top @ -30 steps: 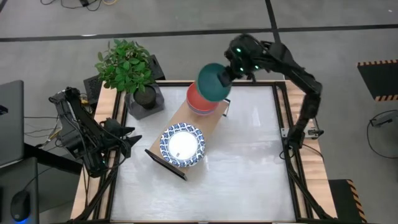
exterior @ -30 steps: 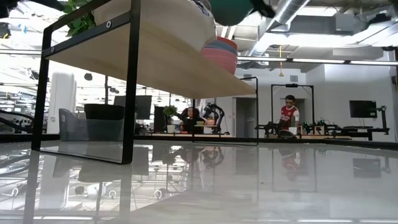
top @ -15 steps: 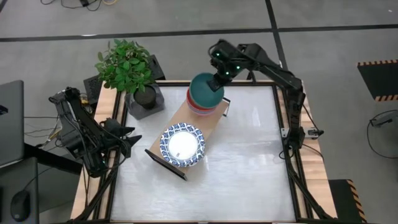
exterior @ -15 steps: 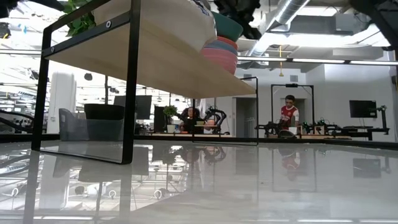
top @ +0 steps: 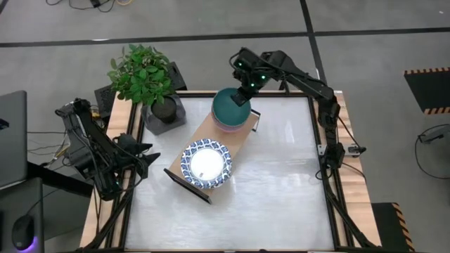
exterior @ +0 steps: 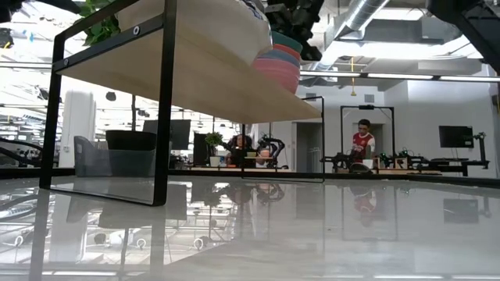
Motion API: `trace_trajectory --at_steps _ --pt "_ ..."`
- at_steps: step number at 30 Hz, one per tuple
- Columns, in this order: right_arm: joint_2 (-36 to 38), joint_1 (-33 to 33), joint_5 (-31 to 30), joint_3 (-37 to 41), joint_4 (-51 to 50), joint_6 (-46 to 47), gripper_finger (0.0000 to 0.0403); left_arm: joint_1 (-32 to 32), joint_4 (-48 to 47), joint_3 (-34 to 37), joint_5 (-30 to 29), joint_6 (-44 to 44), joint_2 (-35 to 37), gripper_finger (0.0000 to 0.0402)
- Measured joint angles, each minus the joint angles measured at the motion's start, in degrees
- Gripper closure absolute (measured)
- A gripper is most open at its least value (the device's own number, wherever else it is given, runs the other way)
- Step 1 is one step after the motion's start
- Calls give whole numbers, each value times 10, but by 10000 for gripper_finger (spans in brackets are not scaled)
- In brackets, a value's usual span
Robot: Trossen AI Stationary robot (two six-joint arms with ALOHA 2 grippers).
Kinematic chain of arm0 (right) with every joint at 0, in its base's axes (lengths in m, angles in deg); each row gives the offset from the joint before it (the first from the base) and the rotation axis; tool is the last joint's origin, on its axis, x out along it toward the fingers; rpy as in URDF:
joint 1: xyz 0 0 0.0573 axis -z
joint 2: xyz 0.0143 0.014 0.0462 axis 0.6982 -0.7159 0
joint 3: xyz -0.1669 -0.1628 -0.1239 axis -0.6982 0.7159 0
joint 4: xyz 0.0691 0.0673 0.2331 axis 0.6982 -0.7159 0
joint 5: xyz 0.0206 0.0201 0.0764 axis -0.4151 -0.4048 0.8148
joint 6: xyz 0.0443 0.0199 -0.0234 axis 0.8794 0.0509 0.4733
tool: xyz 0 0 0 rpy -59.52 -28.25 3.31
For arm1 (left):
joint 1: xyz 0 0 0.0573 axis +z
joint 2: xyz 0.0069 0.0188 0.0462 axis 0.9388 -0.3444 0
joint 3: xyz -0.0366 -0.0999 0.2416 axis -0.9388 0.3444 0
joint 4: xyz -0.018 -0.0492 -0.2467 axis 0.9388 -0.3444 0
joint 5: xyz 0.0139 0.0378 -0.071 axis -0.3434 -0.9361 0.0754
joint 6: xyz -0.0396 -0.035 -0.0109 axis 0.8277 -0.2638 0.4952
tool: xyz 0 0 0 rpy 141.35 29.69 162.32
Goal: Place and stack bowls onto a shelf
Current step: Stack the green bowl on the orange bowl on the shelf, then adjust the shelf
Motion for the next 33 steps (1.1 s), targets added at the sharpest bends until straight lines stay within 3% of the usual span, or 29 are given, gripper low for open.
trace_trajectory --at_steps 16,25,33 --pt "18 11 1 -10 17 -18 223 0 0 0 0 1 0 148" --pt "53 16 5 -10 31 -42 193 0 0 0 -1 2 0 148" --pt "137 4 25 -10 79 -70 196 0 7 -3 -13 46 0 148"
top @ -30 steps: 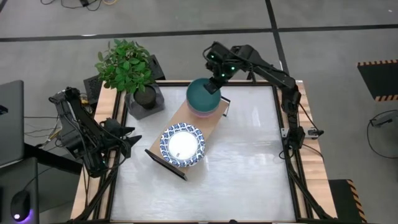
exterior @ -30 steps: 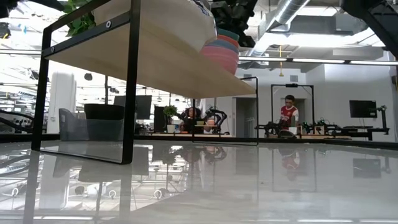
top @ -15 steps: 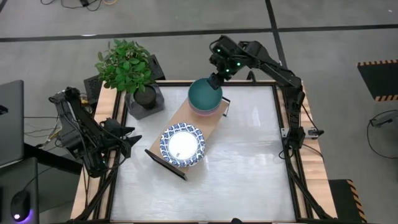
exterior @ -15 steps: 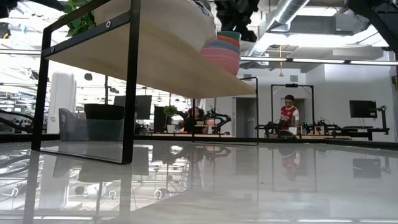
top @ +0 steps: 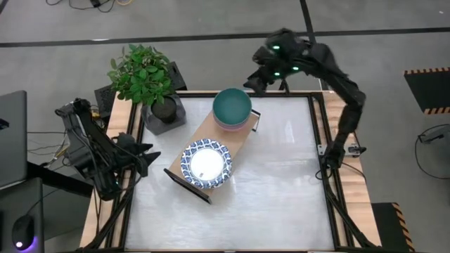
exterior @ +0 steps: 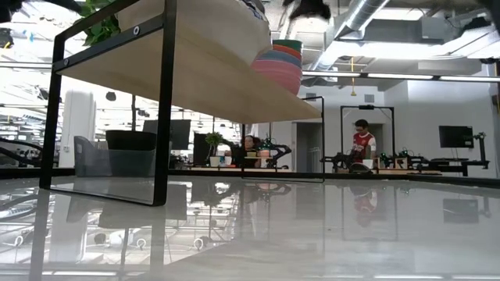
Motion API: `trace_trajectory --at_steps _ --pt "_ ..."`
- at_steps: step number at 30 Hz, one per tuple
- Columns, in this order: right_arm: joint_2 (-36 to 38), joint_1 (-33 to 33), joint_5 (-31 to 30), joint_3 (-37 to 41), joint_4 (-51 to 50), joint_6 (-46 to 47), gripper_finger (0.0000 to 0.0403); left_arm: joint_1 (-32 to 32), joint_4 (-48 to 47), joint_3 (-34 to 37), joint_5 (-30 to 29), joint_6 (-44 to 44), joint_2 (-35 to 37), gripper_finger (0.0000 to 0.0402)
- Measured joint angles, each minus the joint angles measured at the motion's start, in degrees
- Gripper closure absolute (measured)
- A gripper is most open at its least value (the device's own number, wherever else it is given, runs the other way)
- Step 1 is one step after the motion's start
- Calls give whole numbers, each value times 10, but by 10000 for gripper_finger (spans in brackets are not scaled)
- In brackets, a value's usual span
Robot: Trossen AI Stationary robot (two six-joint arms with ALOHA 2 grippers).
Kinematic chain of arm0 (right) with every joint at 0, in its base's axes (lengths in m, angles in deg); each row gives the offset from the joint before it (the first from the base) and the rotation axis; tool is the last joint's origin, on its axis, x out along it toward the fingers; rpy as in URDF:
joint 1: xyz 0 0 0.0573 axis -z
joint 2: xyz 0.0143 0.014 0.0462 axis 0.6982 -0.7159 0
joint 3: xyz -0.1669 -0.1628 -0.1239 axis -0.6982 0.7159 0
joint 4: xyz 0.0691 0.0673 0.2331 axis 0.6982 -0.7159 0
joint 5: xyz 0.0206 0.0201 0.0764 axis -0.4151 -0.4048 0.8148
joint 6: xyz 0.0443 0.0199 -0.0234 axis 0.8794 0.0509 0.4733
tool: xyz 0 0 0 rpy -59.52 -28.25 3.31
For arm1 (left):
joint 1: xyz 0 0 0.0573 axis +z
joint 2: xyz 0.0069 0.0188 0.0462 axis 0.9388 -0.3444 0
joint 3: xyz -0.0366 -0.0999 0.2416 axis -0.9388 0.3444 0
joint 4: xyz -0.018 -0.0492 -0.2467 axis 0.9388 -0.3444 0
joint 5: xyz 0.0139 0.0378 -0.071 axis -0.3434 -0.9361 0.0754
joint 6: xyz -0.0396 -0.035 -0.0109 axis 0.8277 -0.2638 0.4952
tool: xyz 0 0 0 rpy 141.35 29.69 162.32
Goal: Place and stack bowls onto a shelf
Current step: Adjust the shelf
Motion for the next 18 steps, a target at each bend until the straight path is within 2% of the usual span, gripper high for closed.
trace_trajectory --at_steps 8,10,13,15,18 --pt "144 -37 1 0 -31 -93 198 0 1 -36 -3 17 0 148" --pt "180 -43 -2 0 -57 -124 198 0 1 -37 8 7 0 148" --pt "239 -44 -12 4 -127 -120 198 0 -3 -37 35 -22 0 148" --pt "283 -48 -13 16 -154 -136 198 3 0 -34 19 -29 0 148" --pt "349 -61 -12 57 -141 -124 198 3 8 -33 -47 -68 -3 148"
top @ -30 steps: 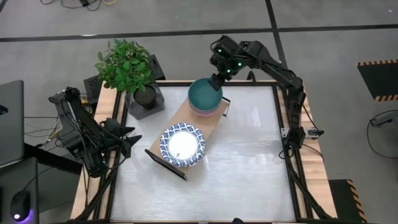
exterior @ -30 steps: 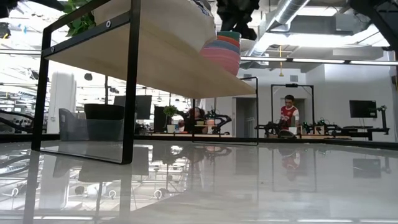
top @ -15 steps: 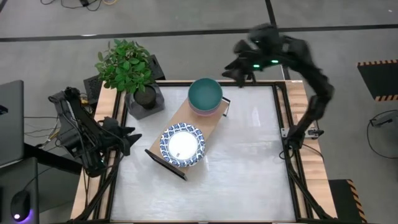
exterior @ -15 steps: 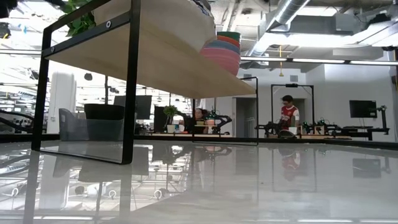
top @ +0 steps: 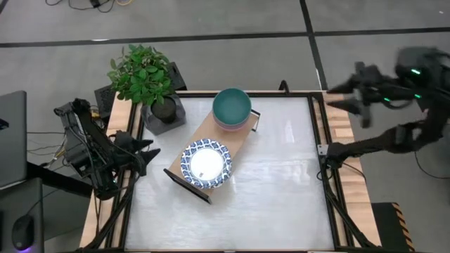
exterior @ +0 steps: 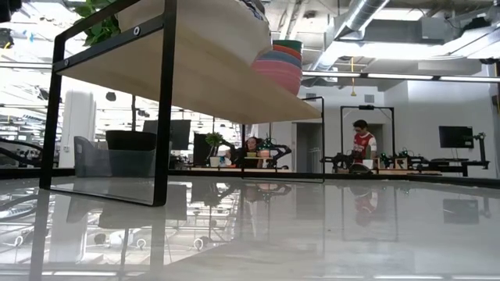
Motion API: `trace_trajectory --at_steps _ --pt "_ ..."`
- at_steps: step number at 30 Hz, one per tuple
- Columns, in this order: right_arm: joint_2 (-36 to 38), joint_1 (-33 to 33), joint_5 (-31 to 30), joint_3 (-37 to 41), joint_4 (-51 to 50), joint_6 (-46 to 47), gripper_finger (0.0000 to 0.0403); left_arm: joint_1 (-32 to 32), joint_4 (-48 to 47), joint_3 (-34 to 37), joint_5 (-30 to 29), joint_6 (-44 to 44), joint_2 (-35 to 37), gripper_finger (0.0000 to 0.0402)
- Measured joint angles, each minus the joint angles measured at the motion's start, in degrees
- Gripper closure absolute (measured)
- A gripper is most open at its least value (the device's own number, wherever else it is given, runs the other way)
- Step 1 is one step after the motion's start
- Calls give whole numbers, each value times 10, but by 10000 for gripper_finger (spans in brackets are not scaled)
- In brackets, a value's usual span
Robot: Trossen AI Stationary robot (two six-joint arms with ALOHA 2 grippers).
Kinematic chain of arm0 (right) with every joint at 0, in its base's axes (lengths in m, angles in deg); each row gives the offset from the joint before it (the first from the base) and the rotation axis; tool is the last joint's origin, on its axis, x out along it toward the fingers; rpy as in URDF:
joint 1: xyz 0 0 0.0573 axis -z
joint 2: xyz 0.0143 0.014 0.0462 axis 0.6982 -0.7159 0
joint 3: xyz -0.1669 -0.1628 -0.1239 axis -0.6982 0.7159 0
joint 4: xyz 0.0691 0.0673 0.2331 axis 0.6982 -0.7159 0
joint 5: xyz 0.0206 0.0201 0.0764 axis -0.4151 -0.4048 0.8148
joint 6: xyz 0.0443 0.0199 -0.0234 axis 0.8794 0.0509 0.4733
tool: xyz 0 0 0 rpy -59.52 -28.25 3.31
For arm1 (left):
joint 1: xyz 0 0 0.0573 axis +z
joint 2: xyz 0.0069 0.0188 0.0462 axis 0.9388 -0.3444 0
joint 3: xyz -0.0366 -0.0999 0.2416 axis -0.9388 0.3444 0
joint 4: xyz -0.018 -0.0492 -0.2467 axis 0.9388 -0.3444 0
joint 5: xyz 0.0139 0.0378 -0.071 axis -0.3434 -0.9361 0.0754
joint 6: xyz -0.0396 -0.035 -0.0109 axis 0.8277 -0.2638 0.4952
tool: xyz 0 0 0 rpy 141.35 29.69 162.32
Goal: Place and stack bowls onto a shelf
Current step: Adjust the shelf
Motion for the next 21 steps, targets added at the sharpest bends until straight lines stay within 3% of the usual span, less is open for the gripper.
trace_trajectory --at_steps 4,9,15,21 --pt "100 -15 2 122 64 49 198 -5 1 0 -108 -13 22 148" --pt "256 -16 2 367 263 116 198 -33 0 0 -207 -34 75 148" --pt "404 -17 33 657 511 195 198 -127 0 0 -244 -62 140 148" --pt "511 -28 40 839 681 260 198 -248 -37 0 -241 -87 184 148"
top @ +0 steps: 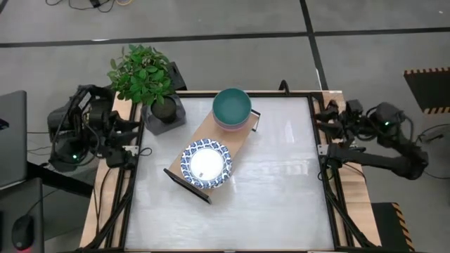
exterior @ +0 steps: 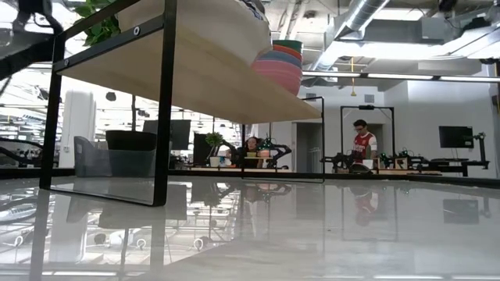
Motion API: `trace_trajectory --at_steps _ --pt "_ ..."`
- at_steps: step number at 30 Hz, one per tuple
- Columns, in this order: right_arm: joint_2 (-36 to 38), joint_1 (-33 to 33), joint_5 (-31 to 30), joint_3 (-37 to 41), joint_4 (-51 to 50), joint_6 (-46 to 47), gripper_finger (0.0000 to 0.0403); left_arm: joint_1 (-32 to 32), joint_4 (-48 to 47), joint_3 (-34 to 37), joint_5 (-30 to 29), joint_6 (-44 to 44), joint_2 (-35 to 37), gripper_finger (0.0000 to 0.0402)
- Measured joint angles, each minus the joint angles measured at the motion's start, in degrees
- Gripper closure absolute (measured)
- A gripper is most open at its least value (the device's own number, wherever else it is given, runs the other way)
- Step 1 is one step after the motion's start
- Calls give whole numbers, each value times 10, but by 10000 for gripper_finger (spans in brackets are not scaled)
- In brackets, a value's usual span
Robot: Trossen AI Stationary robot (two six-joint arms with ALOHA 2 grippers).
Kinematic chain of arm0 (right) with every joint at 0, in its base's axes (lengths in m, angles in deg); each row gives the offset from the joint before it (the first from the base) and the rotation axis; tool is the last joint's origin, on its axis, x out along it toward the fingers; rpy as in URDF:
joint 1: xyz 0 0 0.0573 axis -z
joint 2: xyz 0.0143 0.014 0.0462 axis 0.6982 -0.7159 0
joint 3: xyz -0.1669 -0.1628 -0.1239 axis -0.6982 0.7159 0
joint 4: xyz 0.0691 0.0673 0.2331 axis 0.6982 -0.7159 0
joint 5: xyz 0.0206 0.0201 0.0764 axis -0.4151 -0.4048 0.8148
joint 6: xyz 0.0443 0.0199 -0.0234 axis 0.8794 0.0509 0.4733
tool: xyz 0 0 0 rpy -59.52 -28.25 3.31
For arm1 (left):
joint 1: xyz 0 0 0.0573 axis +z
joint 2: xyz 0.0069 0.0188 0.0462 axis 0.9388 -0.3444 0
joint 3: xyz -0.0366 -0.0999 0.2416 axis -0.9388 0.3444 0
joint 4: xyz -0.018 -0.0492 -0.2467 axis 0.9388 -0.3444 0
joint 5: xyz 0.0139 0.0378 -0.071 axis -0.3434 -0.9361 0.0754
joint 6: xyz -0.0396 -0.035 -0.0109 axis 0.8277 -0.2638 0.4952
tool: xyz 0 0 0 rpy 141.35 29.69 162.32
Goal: Place and stack bowls onto a shelf
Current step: Adjust the shelf
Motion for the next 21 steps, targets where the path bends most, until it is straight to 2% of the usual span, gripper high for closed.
trace_trajectory --at_steps 5,7,13,16,21 --pt "58 -13 -1 81 83 37 198 -77 -10 26 -7 -26 40 148" --pt "75 -18 -3 106 106 41 198 -85 -12 52 -7 -11 49 148" --pt "102 -38 -23 174 147 52 198 -85 40 166 6 113 44 148" --pt "101 -47 -30 199 182 52 198 -81 84 207 93 149 43 148" --pt "100 -63 -31 225 234 31 198 -57 133 240 344 292 40 148"
